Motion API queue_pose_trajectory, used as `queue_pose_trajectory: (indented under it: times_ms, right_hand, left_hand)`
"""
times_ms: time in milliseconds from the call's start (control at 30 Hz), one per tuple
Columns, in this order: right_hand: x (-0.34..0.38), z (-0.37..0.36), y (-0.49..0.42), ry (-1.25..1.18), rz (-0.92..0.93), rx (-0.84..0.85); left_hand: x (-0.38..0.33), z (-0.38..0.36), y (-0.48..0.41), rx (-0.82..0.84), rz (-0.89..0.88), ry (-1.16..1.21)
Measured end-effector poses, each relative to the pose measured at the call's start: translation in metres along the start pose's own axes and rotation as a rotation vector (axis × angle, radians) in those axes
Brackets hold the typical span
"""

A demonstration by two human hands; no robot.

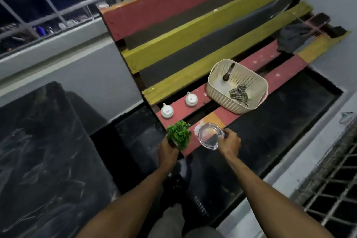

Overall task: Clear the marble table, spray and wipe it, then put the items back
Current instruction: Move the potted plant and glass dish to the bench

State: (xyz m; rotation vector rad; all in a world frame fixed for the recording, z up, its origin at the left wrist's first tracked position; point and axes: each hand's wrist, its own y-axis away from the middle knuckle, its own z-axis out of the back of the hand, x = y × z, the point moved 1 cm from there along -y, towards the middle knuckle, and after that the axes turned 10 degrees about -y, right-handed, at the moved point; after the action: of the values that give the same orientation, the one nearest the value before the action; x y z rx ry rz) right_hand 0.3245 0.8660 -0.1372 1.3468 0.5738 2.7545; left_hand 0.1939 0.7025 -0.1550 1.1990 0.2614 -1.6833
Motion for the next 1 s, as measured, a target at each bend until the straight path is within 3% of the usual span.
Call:
queue_pose_trajectory:
  times_ms: [400,600,1000]
  right_hand:
    - [-0.091,-0.077,-0.148,0.012,-0.034,0.061]
    - [-0.107,-0.08,-0.17,0.016,0.011,0.148]
    - [-0.109,-0.069,-0.177,0.044,0.09,0.314]
  left_hand:
    - [0.073,-0.123,-0.073,-0.067,0.127,-0.123]
    - [0.08,-0.139,-0.079,-0.141,0.165,-0.147]
    - [0.076,-0.136,-0.072,-0.105,0.126,-0.236]
